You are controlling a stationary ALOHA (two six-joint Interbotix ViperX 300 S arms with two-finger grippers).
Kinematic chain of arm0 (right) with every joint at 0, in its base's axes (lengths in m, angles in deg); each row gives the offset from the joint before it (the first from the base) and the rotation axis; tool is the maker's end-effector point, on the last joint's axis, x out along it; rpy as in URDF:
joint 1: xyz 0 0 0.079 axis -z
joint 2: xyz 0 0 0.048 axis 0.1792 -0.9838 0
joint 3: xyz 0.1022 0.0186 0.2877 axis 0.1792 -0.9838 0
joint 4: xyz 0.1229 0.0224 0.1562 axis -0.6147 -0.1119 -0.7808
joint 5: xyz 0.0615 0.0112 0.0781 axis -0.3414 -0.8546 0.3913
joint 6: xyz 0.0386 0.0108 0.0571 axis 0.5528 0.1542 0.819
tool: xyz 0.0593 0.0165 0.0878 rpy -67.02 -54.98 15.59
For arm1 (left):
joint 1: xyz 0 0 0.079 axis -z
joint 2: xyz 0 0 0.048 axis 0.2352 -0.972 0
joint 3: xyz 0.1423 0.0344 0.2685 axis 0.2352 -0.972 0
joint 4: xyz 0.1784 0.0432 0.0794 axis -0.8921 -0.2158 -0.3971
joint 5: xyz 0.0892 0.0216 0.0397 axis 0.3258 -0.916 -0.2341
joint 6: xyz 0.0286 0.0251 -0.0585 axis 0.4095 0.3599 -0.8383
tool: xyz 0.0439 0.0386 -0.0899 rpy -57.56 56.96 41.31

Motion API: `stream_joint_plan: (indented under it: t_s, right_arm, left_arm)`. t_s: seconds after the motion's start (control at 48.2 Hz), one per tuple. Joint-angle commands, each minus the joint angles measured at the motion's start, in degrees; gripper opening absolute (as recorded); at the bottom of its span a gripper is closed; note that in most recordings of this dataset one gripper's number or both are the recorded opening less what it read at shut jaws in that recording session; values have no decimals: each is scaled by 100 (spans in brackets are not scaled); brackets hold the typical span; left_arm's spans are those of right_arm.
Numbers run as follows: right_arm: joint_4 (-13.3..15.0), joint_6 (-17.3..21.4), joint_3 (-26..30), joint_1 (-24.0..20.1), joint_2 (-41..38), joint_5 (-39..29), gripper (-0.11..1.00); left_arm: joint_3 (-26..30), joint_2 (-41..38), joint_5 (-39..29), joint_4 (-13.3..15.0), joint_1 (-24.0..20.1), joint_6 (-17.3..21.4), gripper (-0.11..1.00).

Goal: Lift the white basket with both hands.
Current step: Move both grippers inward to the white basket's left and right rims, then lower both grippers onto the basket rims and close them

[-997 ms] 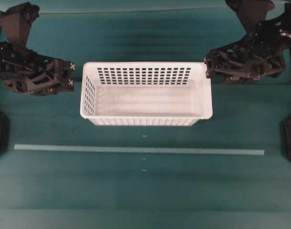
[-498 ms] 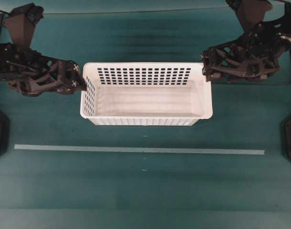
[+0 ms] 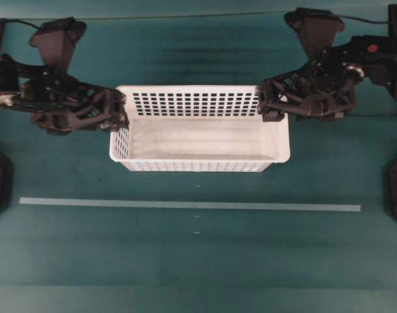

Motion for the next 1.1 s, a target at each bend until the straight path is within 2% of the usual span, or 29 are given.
stream_joint_plan:
  t_s: [0.0,0.291,1.08]
  right_arm:
    - [-26,26,-105,-70,-123,202,95]
    - [-44,185,-343,-79,-290,809,95]
    - [-44,193,-334,-105,-589,1063,95]
  left_arm:
    - [53,-220,272,-18,-26,0,94]
    - [44,-809,422,-9,-26,9,94]
    - [9,-1002,501,-18,-26,-9,94]
